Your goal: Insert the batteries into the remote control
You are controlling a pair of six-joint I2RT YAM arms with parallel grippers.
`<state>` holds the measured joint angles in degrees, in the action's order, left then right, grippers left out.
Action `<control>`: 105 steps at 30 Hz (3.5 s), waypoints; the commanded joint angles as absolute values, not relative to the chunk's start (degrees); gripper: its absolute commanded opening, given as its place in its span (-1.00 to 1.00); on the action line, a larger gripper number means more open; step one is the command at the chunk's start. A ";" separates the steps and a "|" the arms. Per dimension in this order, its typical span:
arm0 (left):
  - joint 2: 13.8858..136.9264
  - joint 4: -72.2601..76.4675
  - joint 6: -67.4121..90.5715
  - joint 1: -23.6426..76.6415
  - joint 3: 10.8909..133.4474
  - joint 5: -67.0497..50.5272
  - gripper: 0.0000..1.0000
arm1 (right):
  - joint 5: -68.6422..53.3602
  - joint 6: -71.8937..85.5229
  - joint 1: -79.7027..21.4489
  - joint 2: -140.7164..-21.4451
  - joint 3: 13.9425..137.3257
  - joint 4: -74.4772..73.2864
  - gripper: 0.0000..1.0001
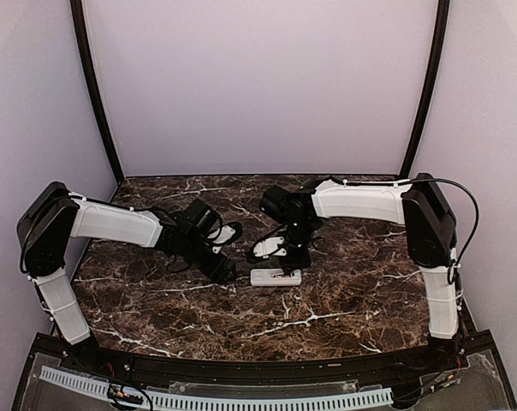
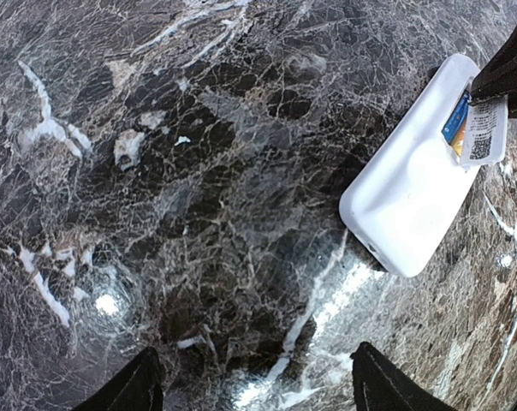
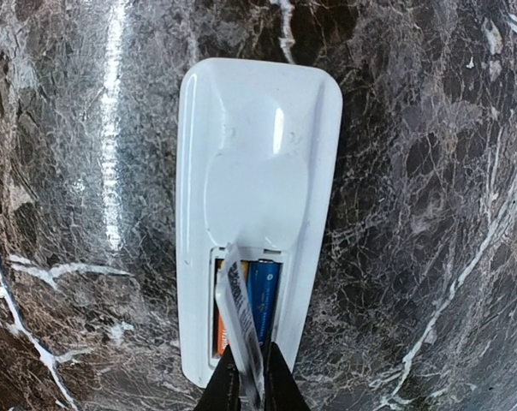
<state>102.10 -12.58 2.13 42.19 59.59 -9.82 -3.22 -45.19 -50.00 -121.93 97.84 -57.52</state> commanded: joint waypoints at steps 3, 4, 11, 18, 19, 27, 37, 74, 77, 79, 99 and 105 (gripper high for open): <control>102.13 -14.39 1.41 42.54 60.04 -9.43 0.51 | -5.31 -45.42 -50.54 -121.71 98.34 -57.82 -0.84; 102.17 -14.45 1.36 42.54 60.03 -9.43 0.51 | -5.62 -45.44 -50.60 -121.72 98.41 -57.83 -0.86; 101.56 -14.21 1.32 42.54 60.02 -10.03 0.51 | -7.54 -45.54 -50.46 -120.09 97.61 -57.24 -1.00; 94.76 -7.25 1.13 42.48 56.01 -14.21 0.48 | -8.96 -44.51 -50.05 -116.01 94.48 -54.11 -1.00; 93.57 -6.13 0.85 42.46 55.25 -15.86 0.46 | -9.11 -44.15 -50.01 -114.58 93.88 -53.08 -1.00; 75.78 9.91 -7.60 46.07 46.45 -24.88 0.35 | -15.68 -40.55 -50.66 -97.04 83.96 -34.70 -1.00; 75.65 -0.36 -17.34 51.62 58.36 -18.97 0.31 | -11.22 -40.93 -56.48 -90.53 80.45 -28.68 -1.00; 71.68 -3.92 -32.00 52.48 58.94 -18.84 -1.00 | -16.42 -33.66 -55.66 -79.68 73.06 -18.72 0.20; 69.30 -4.22 -36.91 53.84 59.39 -17.75 -1.00 | -24.82 -25.61 -52.05 -74.27 69.76 -13.87 0.48; 68.38 -4.59 -41.39 55.70 60.29 -15.68 -1.00 | -27.97 -18.40 -50.34 -70.82 66.75 -8.22 0.80; 74.34 33.64 -100.35 75.93 48.90 24.23 -1.00 | -34.20 37.50 -43.18 -71.72 74.14 -22.95 0.30; 77.74 47.50 -106.85 78.43 45.87 25.86 -1.00 | -33.65 39.65 -47.59 -71.78 70.52 -22.92 0.22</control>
